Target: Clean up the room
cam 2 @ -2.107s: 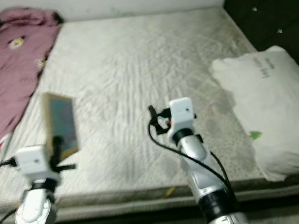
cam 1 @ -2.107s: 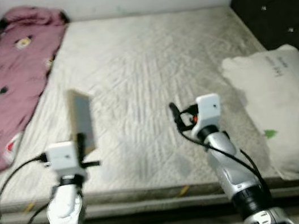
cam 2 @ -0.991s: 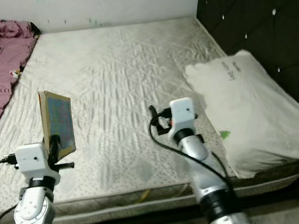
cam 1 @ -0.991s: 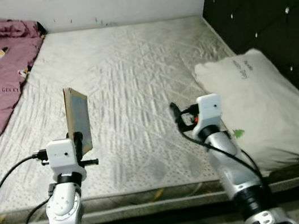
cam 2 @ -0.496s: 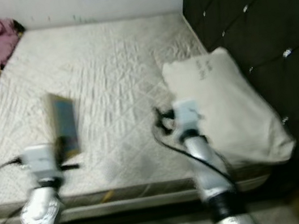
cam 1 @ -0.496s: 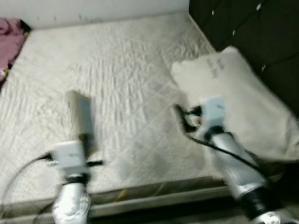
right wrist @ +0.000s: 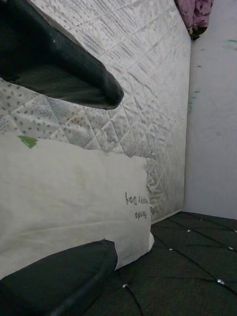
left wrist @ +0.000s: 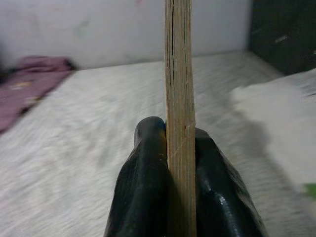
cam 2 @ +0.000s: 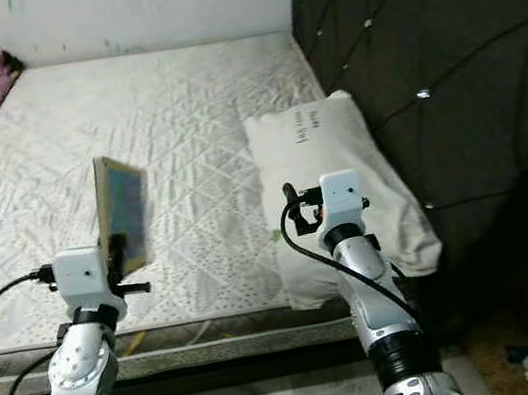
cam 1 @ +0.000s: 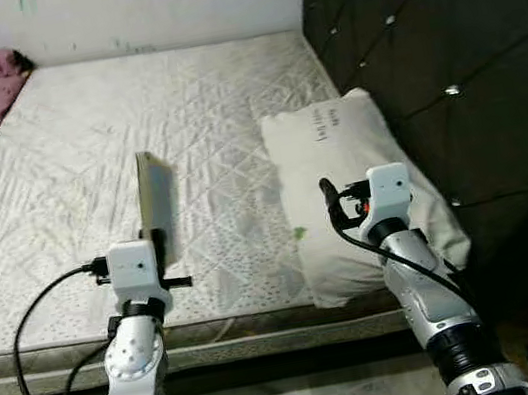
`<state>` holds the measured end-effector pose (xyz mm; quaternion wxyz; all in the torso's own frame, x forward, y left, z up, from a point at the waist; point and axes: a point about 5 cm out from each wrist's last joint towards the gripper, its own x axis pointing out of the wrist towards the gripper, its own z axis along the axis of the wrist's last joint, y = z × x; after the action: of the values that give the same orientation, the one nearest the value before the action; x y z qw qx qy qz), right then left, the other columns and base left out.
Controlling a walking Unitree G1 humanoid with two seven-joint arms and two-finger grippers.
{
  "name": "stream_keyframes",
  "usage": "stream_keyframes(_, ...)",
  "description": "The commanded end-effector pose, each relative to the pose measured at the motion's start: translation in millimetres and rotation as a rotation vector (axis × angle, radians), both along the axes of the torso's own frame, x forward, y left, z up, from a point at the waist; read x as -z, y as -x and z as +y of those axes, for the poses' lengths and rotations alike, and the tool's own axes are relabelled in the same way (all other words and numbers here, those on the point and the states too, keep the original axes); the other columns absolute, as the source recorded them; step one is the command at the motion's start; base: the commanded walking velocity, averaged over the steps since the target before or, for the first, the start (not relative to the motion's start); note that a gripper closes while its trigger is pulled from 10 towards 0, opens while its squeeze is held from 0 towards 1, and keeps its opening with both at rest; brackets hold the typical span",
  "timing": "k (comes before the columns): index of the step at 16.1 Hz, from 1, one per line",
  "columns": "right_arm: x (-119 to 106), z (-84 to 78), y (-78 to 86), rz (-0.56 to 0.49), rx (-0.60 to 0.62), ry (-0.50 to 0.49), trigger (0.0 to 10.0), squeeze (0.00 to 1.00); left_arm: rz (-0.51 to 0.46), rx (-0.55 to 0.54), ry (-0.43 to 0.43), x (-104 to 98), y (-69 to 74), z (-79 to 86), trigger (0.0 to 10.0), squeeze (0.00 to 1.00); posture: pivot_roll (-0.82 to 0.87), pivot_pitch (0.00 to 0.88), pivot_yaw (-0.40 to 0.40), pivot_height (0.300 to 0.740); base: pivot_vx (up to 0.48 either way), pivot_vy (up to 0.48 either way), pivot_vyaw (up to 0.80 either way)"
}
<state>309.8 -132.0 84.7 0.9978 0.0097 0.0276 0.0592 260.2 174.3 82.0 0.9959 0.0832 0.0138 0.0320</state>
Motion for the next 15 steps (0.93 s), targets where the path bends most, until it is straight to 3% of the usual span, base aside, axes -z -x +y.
stream_keyframes(1, -4, 5.2, -2.3, -0.011, -0.016, 0.0, 10.0, 0.0, -0.033, -0.066, -0.047, -10, -3.1, 11.3, 10.0, 0.0, -0.06, 0.002, -0.017, 0.74, 0.0, 0.0, 0.0)
stream_keyframes(2, -4, 5.6, -2.8, -0.014, -0.016, 0.0, 10.0, 0.0, -0.083, 0.028, 0.029, -12, -0.3, 12.2, 10.0, 0.0, -0.06, 0.0, -0.015, 0.74, 0.0, 0.0, 0.0)
stream_keyframes(3, -5, 5.4, -2.7, -0.016, -0.015, -0.001, 10.0, 0.0, -0.083, 0.021, 0.059, -11, 1.7, 13.7, 10.0, 0.0, -0.06, 0.0, -0.015, 0.74, 0.0, 0.0, 0.0)
stream_keyframes(5, -6, 4.8, -2.5, -0.017, -0.012, -0.008, 10.0, 0.0, -0.068, 0.017, 0.029, -10, 1.0, 12.3, 10.0, 0.0, -0.06, 0.0, -0.015, 0.74, 0.0, 0.0, 0.0)
stream_keyframes(9, -6, 4.6, -1.9, -0.014, -0.012, -0.012, 10.0, 0.0, -0.06, 0.057, 0.015, -10, -0.9, 2.9, 10.0, 0.0, -0.06, 0.004, -0.015, 0.74, 0.0, 0.0, -0.66)
stream_keyframes(15, -4, 5.4, -1.5, -0.006, -0.017, -0.009, 10.0, 0.0, -0.073, 0.091, 0.042, -11, 1.5, 2.1, 10.0, 0.0, -0.06, 0.01, -0.014, 0.74, 0.0, 0.0, 0.0)
